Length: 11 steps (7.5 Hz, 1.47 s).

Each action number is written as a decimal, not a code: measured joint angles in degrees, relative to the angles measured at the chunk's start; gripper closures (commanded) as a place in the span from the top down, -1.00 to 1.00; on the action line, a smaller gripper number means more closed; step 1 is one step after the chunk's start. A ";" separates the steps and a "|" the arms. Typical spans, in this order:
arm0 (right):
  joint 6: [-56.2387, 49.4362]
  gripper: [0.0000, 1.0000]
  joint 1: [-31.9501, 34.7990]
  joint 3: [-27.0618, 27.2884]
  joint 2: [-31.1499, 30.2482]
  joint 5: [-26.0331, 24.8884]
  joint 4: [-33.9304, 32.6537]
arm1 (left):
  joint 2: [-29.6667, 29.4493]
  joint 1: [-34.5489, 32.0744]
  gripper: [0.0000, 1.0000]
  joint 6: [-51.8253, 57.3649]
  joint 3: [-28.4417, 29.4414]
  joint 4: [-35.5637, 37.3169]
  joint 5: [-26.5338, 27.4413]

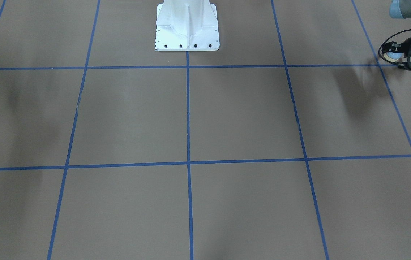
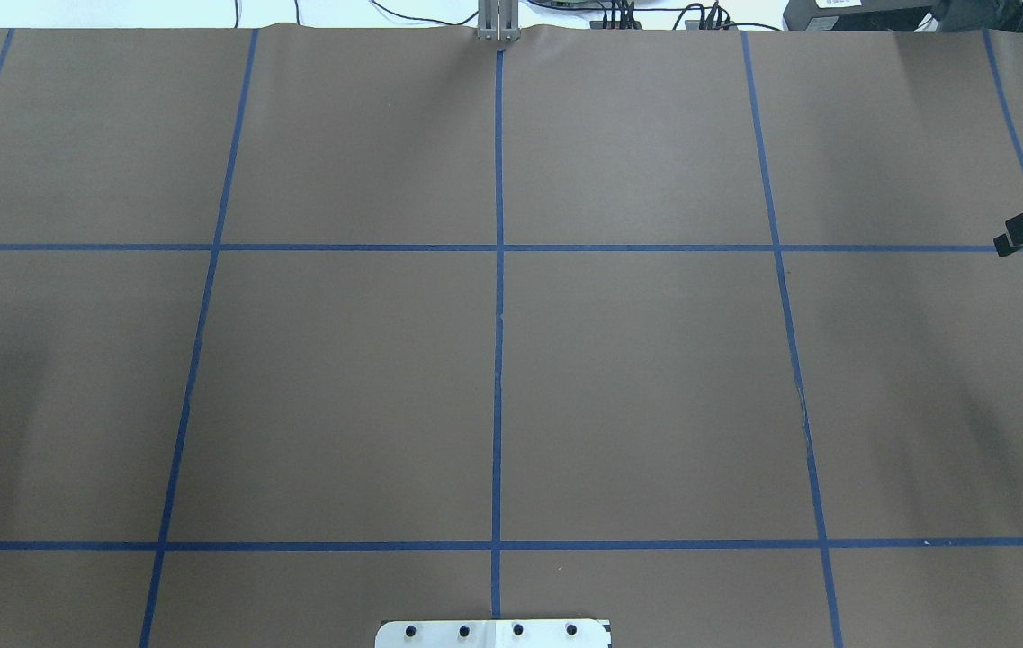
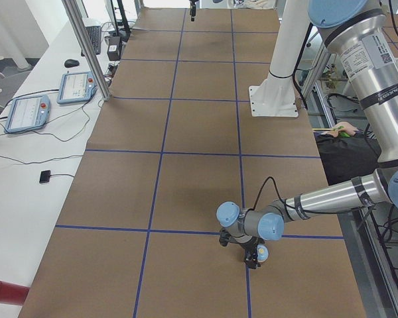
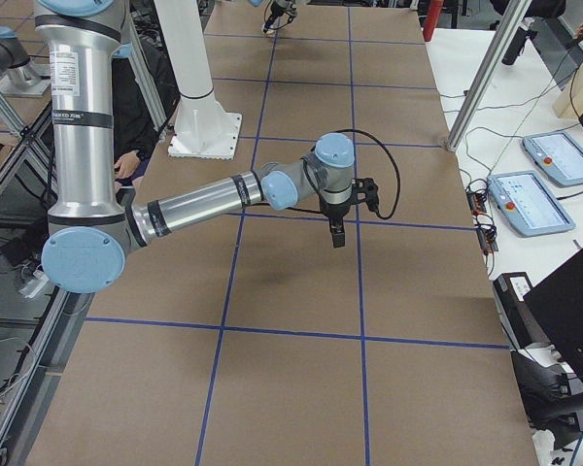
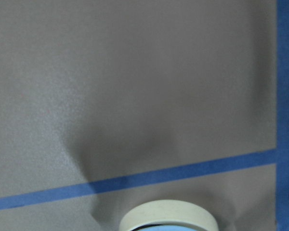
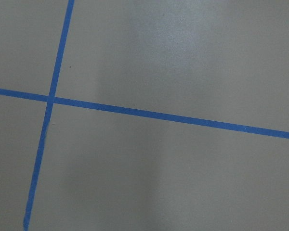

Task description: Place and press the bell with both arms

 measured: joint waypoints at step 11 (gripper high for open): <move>-0.02 1.00 0.03 0.17 0.18 0.02 0.00 | 2.84 -0.41 -1.00 -0.75 -22.64 9.18 -0.19</move>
